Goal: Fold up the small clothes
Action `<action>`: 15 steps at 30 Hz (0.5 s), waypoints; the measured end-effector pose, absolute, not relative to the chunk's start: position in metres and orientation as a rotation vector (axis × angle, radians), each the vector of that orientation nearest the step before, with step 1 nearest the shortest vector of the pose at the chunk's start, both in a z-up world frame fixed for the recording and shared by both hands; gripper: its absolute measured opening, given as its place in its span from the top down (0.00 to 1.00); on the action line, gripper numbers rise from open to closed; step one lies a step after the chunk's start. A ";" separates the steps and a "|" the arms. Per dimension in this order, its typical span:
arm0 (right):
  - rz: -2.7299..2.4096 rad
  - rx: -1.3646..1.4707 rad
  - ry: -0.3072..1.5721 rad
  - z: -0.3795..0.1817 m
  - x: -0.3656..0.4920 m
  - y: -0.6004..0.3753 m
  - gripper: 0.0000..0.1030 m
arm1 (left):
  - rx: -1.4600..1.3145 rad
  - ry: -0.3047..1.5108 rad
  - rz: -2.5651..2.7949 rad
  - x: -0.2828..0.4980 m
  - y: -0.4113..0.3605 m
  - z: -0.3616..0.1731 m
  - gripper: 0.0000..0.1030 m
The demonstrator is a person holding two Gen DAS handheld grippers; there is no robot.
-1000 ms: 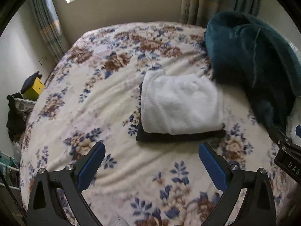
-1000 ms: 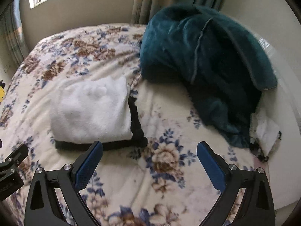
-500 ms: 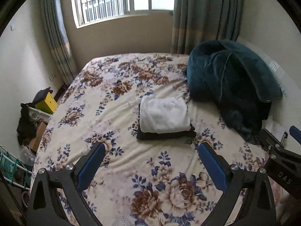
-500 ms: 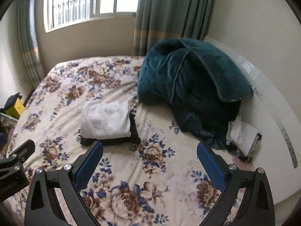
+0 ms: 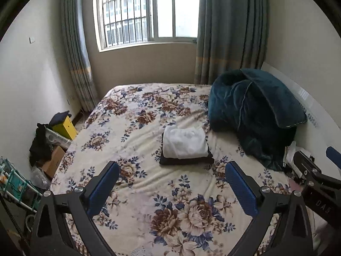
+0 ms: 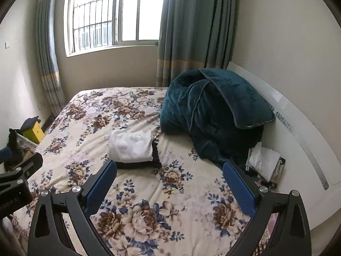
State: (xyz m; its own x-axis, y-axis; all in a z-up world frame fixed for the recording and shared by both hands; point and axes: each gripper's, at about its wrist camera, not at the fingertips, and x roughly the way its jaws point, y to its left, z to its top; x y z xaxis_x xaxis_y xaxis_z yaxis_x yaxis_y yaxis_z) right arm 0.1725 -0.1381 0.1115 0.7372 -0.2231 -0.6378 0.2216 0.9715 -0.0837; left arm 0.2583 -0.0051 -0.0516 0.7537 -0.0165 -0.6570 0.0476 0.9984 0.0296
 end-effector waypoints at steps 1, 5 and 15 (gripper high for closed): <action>-0.243 0.000 0.693 0.118 0.164 -0.138 0.02 | 0.043 0.715 -0.029 0.254 -0.004 -0.049 0.02; -0.235 -0.002 0.673 0.133 0.146 -0.139 0.02 | 0.032 0.702 -0.026 0.242 -0.002 -0.043 0.01; -0.187 -0.015 0.656 0.147 0.128 -0.136 0.00 | 0.029 0.671 -0.003 0.223 0.001 -0.037 0.00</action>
State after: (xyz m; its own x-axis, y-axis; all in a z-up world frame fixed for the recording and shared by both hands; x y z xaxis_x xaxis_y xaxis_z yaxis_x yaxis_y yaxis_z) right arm 0.1279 -0.1355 0.1473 0.7762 -0.1774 -0.6050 0.1677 0.9831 -0.0730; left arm 0.2228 0.0008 -0.0372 0.7834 0.0068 -0.6215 0.0120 0.9996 0.0260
